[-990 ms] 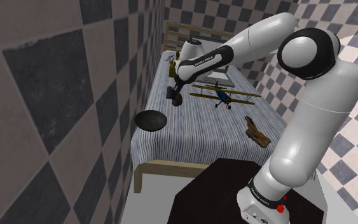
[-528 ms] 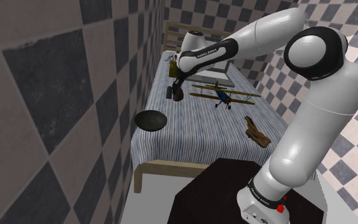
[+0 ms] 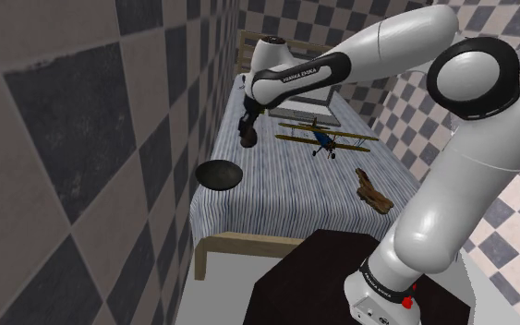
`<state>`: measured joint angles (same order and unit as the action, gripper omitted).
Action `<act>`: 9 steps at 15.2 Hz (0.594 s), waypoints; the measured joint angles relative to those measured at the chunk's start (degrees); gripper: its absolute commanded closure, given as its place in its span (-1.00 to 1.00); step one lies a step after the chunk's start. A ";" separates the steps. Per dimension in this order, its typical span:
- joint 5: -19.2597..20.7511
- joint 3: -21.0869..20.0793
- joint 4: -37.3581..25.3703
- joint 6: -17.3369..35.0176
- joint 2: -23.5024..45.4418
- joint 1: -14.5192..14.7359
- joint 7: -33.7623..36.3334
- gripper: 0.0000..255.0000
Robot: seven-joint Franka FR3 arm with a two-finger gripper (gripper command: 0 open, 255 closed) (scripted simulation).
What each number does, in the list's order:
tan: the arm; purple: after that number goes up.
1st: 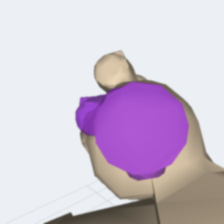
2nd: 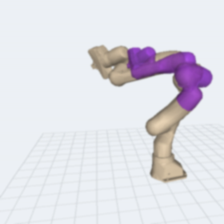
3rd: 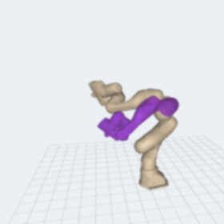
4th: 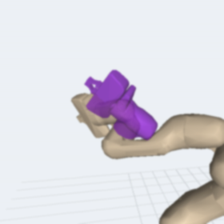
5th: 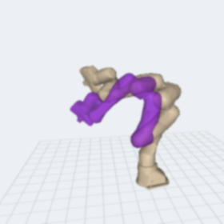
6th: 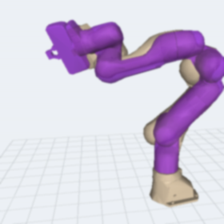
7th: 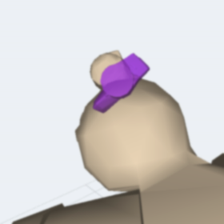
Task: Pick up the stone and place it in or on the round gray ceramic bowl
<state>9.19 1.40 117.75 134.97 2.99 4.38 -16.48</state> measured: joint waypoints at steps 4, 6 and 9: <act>1.67 -2.42 0.38 -1.71 -1.34 2.80 6.05 1.00; 2.40 -3.71 -0.96 -3.05 -0.88 4.23 9.02 1.00; 3.60 -5.62 -2.19 -4.17 0.00 6.40 13.66 1.00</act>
<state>12.79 -4.22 115.56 130.80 2.99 10.78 -2.82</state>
